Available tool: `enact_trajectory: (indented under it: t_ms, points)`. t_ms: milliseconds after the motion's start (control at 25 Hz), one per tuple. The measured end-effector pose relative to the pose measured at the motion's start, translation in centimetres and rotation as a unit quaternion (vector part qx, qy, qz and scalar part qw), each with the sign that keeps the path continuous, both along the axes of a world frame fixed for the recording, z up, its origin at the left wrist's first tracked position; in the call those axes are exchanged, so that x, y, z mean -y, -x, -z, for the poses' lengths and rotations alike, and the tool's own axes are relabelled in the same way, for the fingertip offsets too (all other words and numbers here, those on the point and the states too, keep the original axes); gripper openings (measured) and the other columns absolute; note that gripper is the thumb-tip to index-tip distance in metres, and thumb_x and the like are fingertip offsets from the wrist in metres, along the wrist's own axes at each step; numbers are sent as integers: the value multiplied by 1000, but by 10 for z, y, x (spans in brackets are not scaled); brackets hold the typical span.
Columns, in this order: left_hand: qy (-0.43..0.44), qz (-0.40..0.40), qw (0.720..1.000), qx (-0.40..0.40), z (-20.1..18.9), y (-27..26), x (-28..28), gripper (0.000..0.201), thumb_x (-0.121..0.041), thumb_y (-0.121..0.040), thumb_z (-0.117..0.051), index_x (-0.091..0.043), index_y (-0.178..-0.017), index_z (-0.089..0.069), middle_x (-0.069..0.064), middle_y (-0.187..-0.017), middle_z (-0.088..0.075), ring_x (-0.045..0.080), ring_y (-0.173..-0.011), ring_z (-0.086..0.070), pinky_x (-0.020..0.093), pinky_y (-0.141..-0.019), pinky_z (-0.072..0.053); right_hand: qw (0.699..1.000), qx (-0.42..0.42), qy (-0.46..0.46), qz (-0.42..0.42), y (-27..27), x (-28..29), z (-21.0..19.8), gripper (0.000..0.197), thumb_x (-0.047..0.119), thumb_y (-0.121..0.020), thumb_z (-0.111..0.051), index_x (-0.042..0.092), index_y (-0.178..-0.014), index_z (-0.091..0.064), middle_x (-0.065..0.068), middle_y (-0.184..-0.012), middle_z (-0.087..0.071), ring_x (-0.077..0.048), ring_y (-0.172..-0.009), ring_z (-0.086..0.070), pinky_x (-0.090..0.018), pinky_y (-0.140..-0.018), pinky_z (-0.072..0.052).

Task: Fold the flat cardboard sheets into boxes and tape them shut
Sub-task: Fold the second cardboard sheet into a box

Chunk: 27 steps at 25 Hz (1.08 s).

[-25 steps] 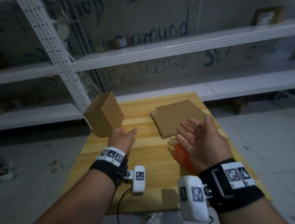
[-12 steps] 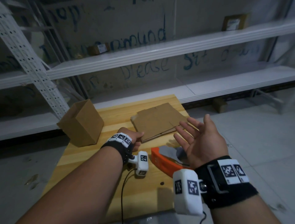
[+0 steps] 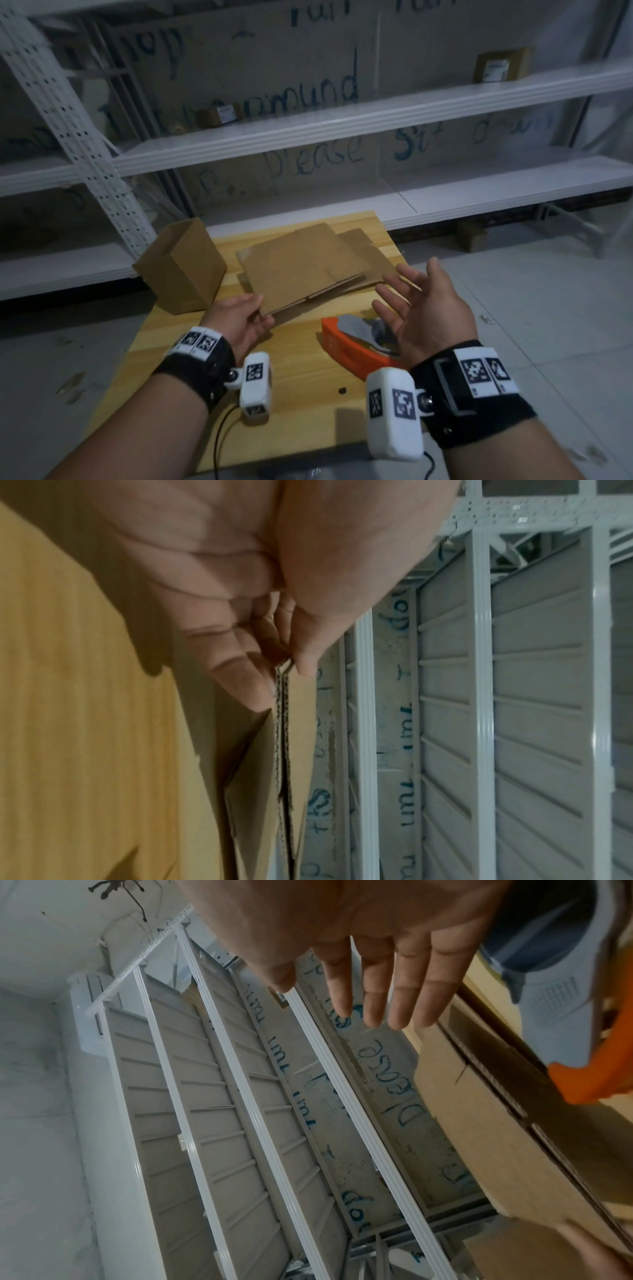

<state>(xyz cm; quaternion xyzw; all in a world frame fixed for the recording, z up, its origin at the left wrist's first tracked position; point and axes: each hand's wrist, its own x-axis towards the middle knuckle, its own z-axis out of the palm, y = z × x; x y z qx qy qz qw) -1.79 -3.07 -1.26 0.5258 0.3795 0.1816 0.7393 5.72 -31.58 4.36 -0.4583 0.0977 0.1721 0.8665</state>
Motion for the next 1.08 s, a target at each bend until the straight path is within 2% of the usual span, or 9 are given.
enact_trajectory:
  t_ms: [200, 400, 520, 600, 720, 800, 920, 1000, 1080]
  points:
    - [41, -35, 996, 71, -2, 86, 2, 32, -3, -100, -71, 5, -130, -67, 29, -124, -69, 34, -93, -67, 33, -60, -63, 998, 38, 53, -15, 18, -2, 1, 43, 51, -106, -58, 14, -121, -75, -8, -118, -82, -27, -110, -78, -48, -96, -61]
    - [43, -2, 996, 78, -1, 158, 17, 21, -2, -103, -63, 5, -122, -69, 31, -114, -77, 31, -71, -64, 31, -51, -60, 995, 42, 69, -67, 43, -20, 1, 42, 54, -102, -63, 20, -123, -75, -5, -120, -81, -29, -116, -75, -52, -96, -60]
    - [8, 34, 998, 60, 7, 172, 19, 18, -2, -105, -60, 4, -120, -70, 31, -110, -79, 30, -66, -67, 31, -50, -61, 977, 109, 160, -86, 60, -26, 3, 51, 67, -92, -64, 30, -124, -76, 5, -116, -83, -22, -120, -73, -55, -107, -54]
    - [-44, 42, 997, 46, 13, 176, 14, 15, -2, -106, -61, 2, -116, -71, 29, -109, -79, 31, -71, -74, 34, -57, -64, 950, 166, 243, -105, 77, -27, 2, 47, 62, -96, -64, 33, -132, -71, 8, -120, -78, -18, -117, -70, -55, -105, -55]
    - [-117, 56, 992, 2, 20, 176, 4, 14, 4, -101, -67, -1, -112, -72, 28, -111, -80, 44, -95, -79, 47, -81, -65, 926, 216, 284, -121, 97, -31, 10, 36, 28, -102, -70, 28, -138, -65, 5, -115, -79, -18, -107, -74, -53, -95, -62]
    - [-110, 55, 992, -2, 17, 175, 5, 45, 4, -86, -78, -8, -128, -68, 20, -120, -80, 42, -108, -78, 49, -91, -61, 917, 233, 302, -119, 104, -34, 16, 28, 14, -102, -70, 31, -123, -67, 5, -113, -81, -14, -104, -76, -47, -95, -63]
    - [-91, 45, 994, 28, 12, 171, 9, 98, -28, -56, -91, -17, -148, -60, 10, -133, -78, 34, -118, -77, 54, -104, -58, 924, 218, 292, -112, 115, -37, 19, 26, 9, -103, -67, 34, -112, -68, 5, -112, -81, -12, -104, -75, -33, -85, -60]
    - [-97, 40, 993, 45, 11, 171, 11, 99, -38, -58, -93, -17, -149, -61, 7, -133, -78, 30, -120, -76, 57, -110, -56, 931, 211, 275, -110, 122, -37, 25, 28, 6, -104, -65, 32, -116, -69, 6, -110, -82, -13, -103, -76, -36, -87, -61]
    - [-101, 40, 993, 55, 9, 172, 13, 77, -29, -77, -92, -17, -147, -62, 3, -129, -80, 26, -119, -77, 53, -106, -58, 929, 216, 273, -123, 127, -38, 34, 29, 5, -104, -64, 31, -118, -69, 6, -111, -82, -8, -102, -76, -42, -95, -62]
